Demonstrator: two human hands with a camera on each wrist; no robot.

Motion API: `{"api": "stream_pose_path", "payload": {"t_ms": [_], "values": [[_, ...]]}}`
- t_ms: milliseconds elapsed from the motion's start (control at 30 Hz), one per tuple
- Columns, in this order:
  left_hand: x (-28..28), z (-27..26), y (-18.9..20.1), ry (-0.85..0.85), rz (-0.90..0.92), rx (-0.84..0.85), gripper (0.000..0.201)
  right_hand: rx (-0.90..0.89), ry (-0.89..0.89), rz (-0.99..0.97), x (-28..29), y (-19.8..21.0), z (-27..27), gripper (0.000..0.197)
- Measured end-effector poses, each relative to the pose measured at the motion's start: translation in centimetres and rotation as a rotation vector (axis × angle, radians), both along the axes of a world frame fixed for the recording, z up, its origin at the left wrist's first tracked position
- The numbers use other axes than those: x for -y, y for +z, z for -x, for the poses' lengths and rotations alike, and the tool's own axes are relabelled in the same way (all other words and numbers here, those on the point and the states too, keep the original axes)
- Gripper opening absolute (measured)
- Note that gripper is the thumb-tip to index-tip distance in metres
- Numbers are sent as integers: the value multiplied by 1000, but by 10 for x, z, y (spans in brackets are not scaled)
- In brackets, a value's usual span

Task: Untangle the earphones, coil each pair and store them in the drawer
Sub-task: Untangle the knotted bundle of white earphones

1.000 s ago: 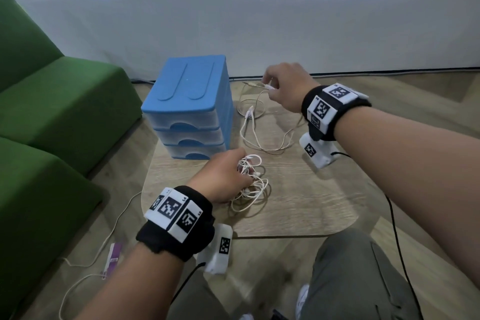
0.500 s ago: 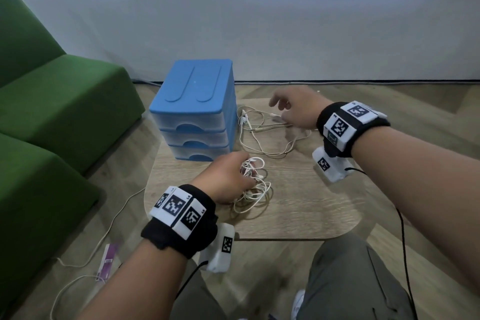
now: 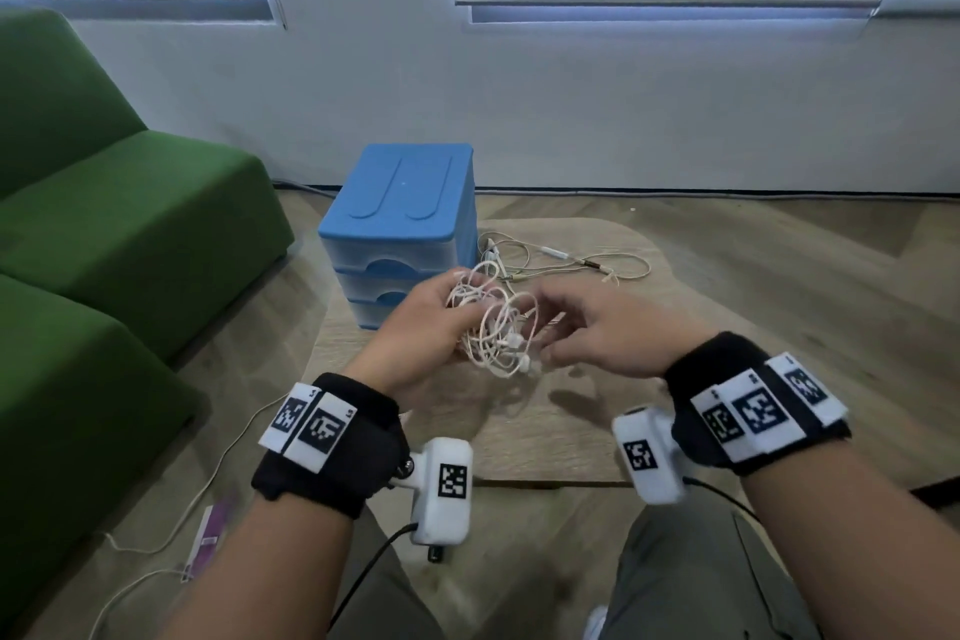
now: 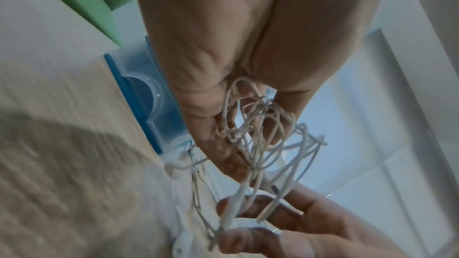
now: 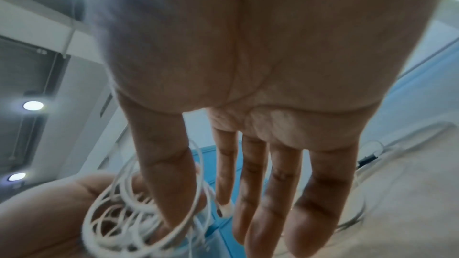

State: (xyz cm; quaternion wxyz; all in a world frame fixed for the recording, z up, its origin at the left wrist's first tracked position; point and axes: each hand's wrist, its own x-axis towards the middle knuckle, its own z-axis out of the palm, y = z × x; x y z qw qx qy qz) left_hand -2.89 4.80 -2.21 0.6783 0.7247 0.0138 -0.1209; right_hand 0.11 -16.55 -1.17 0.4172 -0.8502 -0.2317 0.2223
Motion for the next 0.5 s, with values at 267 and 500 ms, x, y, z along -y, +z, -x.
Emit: {"api": "stream_pose_path", "payload": {"t_ms": [267,500], "values": [[6,11,15,111,323,-69,24,-6,-250,-310,-13,-10,12,19],[5,23,18,90,570,-132,36,-14,-465,-480,-23,-17,26,14]]}}
